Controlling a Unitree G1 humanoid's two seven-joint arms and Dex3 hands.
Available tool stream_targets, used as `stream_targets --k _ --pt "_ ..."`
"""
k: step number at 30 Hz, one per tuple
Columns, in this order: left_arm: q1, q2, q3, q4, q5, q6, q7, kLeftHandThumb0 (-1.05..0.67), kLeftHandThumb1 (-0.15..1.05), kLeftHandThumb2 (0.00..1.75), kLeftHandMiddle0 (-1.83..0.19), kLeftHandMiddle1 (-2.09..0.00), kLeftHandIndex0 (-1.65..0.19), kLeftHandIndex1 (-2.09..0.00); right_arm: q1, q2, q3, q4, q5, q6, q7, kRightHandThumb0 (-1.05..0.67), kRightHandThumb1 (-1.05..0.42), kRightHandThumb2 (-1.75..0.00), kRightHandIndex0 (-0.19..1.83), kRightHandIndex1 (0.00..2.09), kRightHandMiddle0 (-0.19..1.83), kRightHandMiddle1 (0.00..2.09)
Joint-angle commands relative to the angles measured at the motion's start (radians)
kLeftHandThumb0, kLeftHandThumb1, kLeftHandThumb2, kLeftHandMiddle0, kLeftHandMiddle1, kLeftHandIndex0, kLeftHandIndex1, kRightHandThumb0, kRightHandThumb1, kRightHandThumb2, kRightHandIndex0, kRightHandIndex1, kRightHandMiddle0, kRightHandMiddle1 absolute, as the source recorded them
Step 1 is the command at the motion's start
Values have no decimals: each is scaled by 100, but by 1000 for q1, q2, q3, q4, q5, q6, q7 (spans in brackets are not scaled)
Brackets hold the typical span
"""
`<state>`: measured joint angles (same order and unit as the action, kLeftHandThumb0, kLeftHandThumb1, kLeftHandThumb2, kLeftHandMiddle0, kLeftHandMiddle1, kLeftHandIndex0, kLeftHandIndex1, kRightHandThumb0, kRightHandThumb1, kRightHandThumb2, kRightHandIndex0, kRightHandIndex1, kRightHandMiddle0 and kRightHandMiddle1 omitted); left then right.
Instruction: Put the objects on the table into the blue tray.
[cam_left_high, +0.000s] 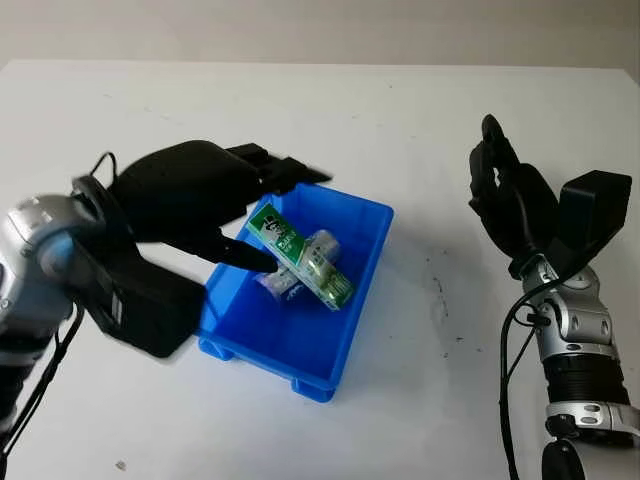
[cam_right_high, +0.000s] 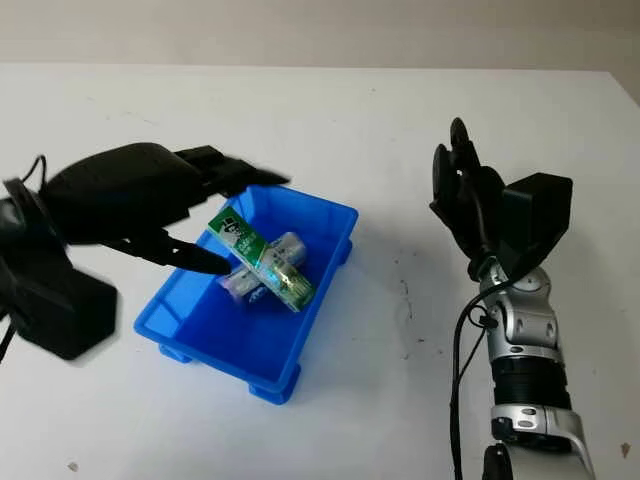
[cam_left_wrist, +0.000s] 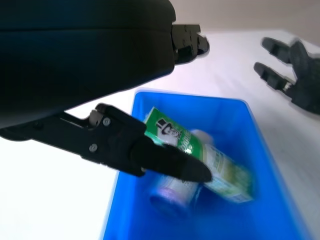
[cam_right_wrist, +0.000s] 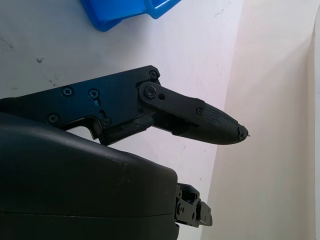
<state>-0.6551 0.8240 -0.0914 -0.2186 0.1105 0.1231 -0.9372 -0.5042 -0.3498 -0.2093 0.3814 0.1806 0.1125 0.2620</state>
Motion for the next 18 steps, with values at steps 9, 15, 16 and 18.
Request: stream_targets --k 9,15,16,18 --pt "-205 -128 349 383 -572 276 -51 -97 102 39 19 0 19 0 -27 21 7 20 -1 -28 -9 -69 -105 -71 -19 0 -19 0" --pt "-128 -351 566 486 -712 316 390 -85 105 60 19 -1 19 0 -52 26 11 23 -2 -42 -4 -73 -105 -68 -19 0 -19 0" --pt "-107 -378 573 498 -705 300 439 -83 105 62 19 0 19 0 -57 24 12 18 -1 -40 -2 -73 -105 -68 -19 0 -19 0" --pt "-68 -413 567 516 -690 264 486 -79 105 69 19 0 19 0 -64 21 11 16 1 -38 5 -73 -105 -70 -19 0 -19 0"
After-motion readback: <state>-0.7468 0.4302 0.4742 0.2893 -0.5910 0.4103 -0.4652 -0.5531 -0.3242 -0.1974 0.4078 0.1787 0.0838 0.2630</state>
